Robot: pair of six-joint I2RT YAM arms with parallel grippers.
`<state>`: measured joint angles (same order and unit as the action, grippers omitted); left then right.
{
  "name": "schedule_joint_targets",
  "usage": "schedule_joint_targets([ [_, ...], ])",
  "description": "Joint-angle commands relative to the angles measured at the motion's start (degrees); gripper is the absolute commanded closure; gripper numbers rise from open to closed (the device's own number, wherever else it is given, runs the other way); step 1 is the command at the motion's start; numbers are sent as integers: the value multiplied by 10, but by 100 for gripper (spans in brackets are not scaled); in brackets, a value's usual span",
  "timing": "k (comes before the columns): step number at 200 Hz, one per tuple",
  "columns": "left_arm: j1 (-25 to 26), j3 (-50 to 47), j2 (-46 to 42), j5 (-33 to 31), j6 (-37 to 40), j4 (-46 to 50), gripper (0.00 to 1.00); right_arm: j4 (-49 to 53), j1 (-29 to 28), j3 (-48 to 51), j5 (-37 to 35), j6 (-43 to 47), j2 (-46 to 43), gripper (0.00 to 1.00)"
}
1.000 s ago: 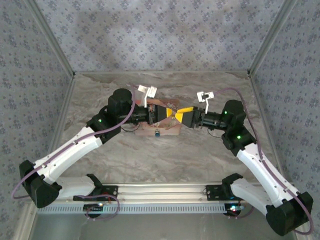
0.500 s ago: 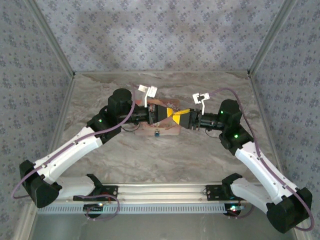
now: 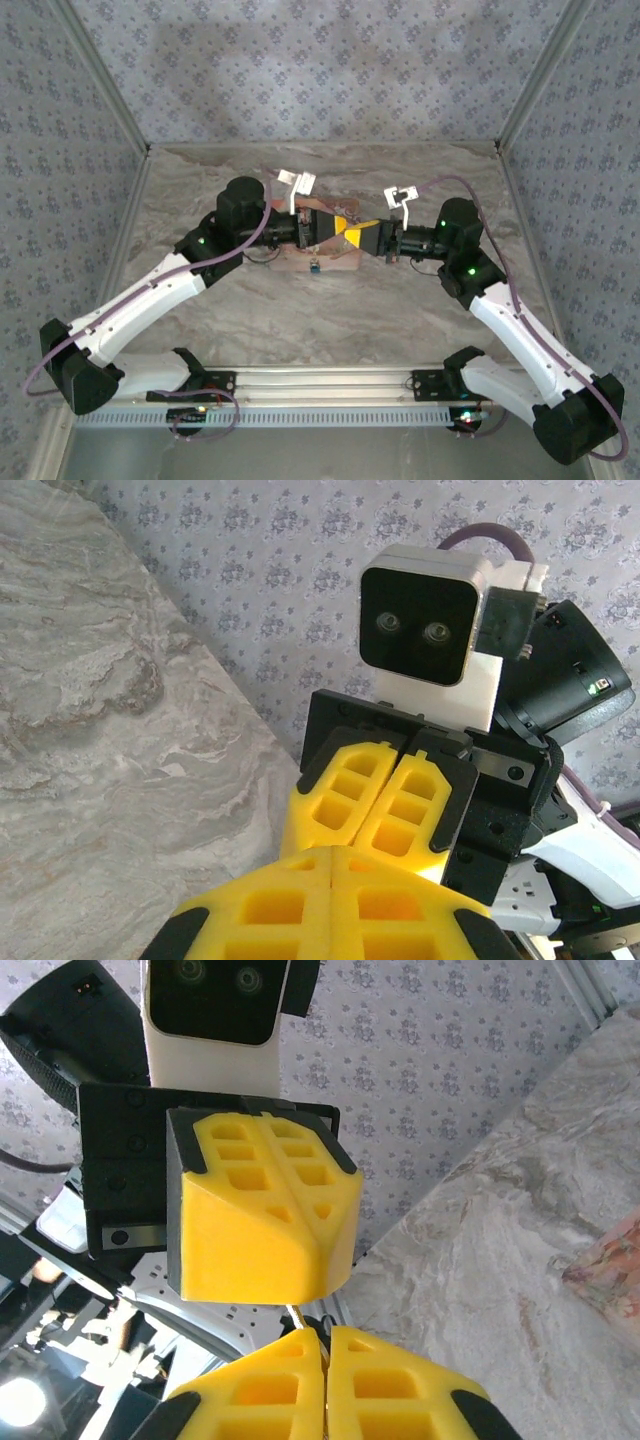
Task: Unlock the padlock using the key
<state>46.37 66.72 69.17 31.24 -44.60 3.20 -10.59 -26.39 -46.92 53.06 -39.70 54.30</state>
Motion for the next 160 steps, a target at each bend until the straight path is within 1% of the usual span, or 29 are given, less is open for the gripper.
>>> schedule_joint_targets([
  [1, 7, 14, 0, 6, 5, -13, 100, 10, -7, -19, 13, 18, -5, 100],
  [22, 4, 13, -3, -6, 5, -7, 100, 41, -11, -26, 2, 32, -12, 100],
  [25, 3, 12, -3, -8, 4, -6, 100, 48, -11, -27, 0, 51, -13, 100],
  [35, -1, 12, -6, -21, 2, 1, 100, 71, -14, -34, -10, 70, -16, 100],
  [45, -8, 10, -10, -42, -3, 12, 87, 102, -16, -42, -29, 94, -21, 100],
  [55, -18, 6, -18, -69, -11, 27, 70, 140, -18, -51, -55, 124, -27, 100],
  [70, -31, -7, -32, -98, -27, 38, 54, 201, -23, -71, -112, 173, -35, 100],
  [74, -34, -9, -35, -108, -33, 43, 52, 219, -26, -77, -129, 188, -36, 100],
  [81, -39, -13, -41, -123, -42, 53, 51, 251, -33, -91, -164, 217, -37, 100],
  [92, -43, -15, -46, -144, -55, 69, 49, 293, -55, -109, -245, 259, -39, 100],
  [117, -46, -2, -42, -178, -88, 118, 46, 337, -127, -137, -453, 335, -36, 100],
  [138, -51, 4, -34, -191, -129, 139, 46, 322, -194, -134, -620, 405, -35, 100],
  [160, -51, 3, -28, -190, -168, 141, 45, 266, -254, -117, -742, 487, -37, 100],
])
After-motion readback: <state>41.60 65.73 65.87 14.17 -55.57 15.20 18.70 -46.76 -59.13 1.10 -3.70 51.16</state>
